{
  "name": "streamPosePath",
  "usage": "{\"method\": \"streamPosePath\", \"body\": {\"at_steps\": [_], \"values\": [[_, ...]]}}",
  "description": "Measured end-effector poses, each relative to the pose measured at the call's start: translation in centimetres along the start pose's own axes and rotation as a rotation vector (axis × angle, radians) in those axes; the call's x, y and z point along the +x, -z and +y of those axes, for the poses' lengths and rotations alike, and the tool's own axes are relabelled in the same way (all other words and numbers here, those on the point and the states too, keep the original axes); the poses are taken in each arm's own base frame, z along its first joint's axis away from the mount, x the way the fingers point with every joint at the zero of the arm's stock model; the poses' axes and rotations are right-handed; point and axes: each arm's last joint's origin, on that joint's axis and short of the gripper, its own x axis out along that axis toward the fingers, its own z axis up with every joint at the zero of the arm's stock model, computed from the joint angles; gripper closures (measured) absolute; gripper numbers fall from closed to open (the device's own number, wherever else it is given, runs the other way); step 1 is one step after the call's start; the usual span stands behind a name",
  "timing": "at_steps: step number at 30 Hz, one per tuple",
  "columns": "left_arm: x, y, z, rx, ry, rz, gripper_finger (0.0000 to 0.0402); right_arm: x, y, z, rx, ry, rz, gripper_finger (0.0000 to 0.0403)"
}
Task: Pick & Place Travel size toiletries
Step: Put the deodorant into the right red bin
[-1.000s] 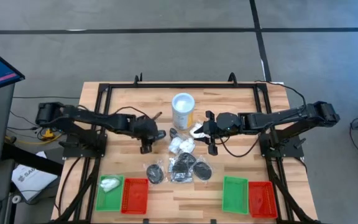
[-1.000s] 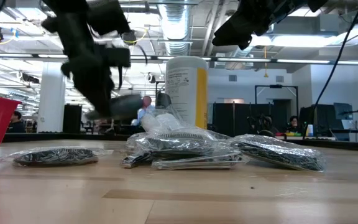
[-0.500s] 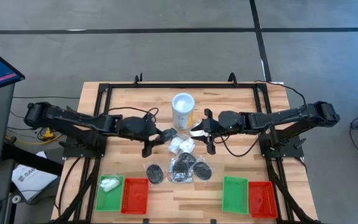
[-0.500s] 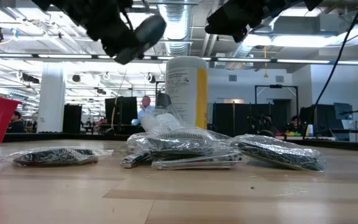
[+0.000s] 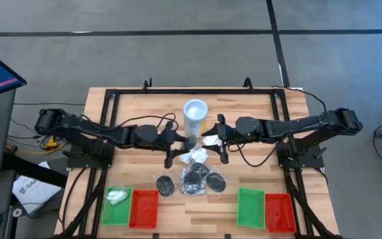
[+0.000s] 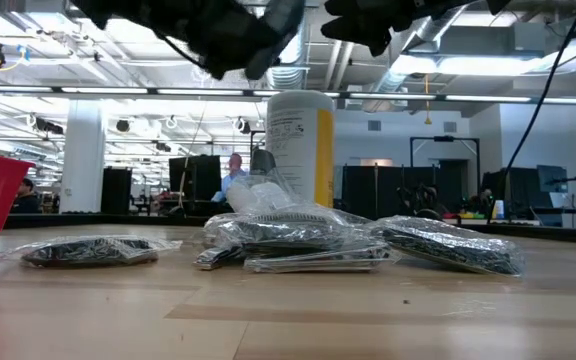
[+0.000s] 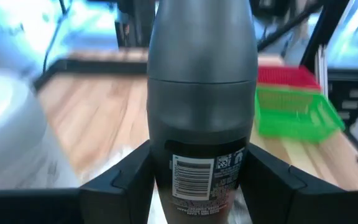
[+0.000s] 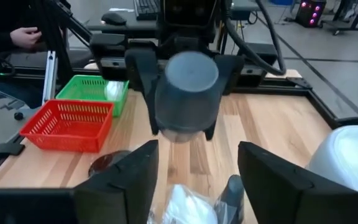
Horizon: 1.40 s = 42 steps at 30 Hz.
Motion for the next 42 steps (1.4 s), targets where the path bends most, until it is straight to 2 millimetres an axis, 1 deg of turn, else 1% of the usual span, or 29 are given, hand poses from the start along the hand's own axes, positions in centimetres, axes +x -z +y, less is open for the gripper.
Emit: {"method": "streamPosePath", "body": {"at_steps": [4, 10, 17, 26, 31, 42], "values": [[1.2, 0.2, -0.1, 0.031, -0.002, -0.058, 0.0217, 0.0, -0.1, 0.0, 0.000, 0.000, -0.010, 0.0185], [2.8, 0.5, 0.2, 0.024, -0.018, -0.142, 0.0217, 0.0, -0.3, 0.0, 0.000, -0.002, -0.027, 0.0183], [4.1, 1.0, 0.6, 0.033, -0.033, -0.204, 0.0217, 0.0, -0.4, 0.0, 0.001, 0.002, -0.045, 0.0183], [4.3, 0.2, 0.7, 0.059, -0.035, -0.261, 0.0217, -0.1, -0.8, 0.0, -0.008, 0.003, -0.076, 0.0183], [5.0, -0.2, 0.6, 0.073, -0.015, -0.282, 0.0217, -0.1, -0.9, 0.0, -0.007, 0.003, -0.089, 0.0183], [5.4, 0.1, 1.2, 0.079, -0.019, -0.270, 0.0217, 0.0, -0.6, -0.1, -0.027, 0.005, -0.062, 0.0177]]}}
